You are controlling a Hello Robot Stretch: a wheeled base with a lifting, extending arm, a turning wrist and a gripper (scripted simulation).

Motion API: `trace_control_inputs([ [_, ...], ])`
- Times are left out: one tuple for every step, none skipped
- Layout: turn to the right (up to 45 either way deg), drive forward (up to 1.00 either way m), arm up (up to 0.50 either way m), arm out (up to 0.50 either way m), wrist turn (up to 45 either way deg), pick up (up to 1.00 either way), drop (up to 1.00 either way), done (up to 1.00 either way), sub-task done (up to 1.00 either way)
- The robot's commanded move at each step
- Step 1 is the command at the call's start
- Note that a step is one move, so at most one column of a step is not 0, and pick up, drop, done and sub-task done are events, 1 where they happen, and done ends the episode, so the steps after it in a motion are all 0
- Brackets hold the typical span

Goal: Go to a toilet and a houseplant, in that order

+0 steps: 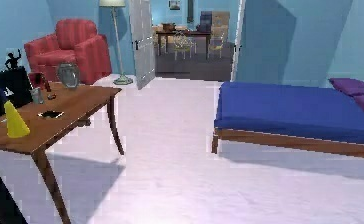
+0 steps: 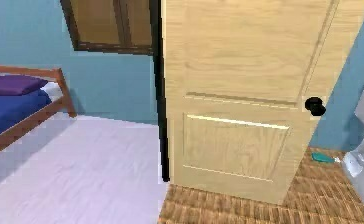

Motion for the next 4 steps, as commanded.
trace_control_inputs([
  [0.0, 1.0, 0.0, 0.0, 0.0, 0.0, 0.0, 0.0, 0.0],
  [-6.0, 0.0, 0.0, 0.0, 0.0, 0.0, 0.0, 0.0, 0.0],
  [0.0, 0.95, 0.0, 0.0, 0.0, 0.0, 0.0, 0.0, 0.0],
  [-45.0, 0.0, 0.0, 0.0, 0.0, 0.0, 0.0, 0.0, 0.0],
])
